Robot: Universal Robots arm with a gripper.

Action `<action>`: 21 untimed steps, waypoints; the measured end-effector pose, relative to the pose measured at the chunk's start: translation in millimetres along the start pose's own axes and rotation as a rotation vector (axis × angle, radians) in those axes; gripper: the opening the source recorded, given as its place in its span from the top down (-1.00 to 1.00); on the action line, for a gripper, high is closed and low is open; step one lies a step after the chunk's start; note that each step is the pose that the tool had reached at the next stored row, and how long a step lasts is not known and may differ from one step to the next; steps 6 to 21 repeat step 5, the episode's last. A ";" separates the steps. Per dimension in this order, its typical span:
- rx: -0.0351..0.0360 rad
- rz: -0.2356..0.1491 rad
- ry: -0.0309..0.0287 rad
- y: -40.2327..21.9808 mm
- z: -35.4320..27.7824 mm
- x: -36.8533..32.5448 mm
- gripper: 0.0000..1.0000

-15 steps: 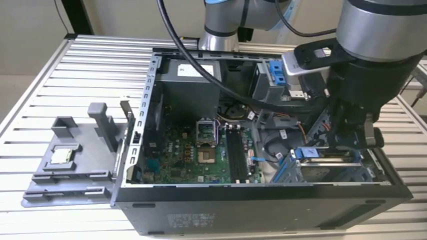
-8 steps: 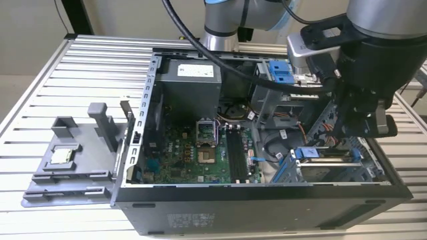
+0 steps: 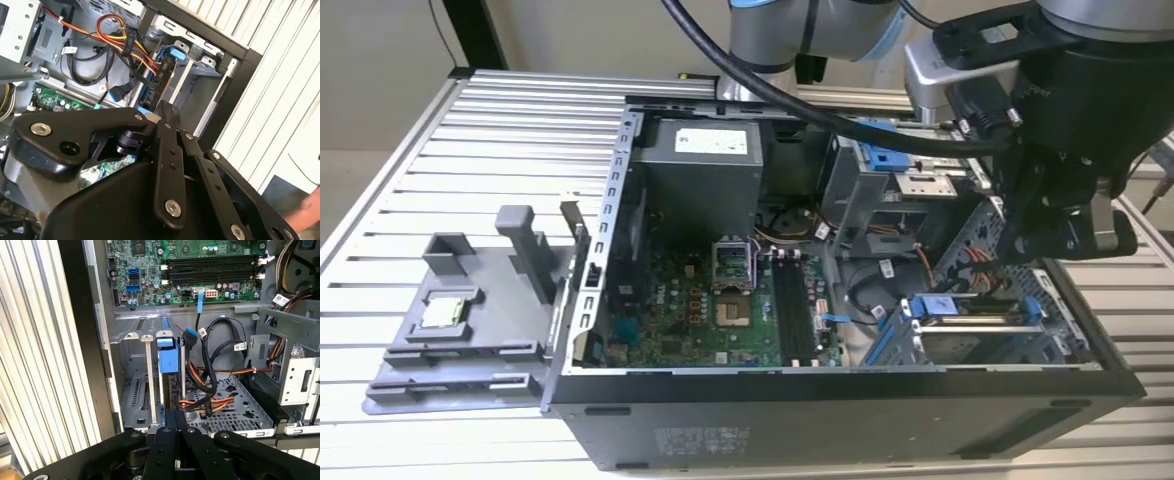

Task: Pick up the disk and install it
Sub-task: 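Insert the second disk wire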

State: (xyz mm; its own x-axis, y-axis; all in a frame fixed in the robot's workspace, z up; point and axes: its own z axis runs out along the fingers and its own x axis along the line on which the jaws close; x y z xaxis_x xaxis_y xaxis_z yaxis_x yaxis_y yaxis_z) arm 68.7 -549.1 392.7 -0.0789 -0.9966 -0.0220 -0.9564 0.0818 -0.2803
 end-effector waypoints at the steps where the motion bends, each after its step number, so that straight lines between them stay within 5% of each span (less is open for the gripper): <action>1: 0.0000 0.000 0.0000 0.0 -0.1 0.0 1.00; 21: 0.0000 0.000 0.0002 -0.4 -1.2 0.0 1.00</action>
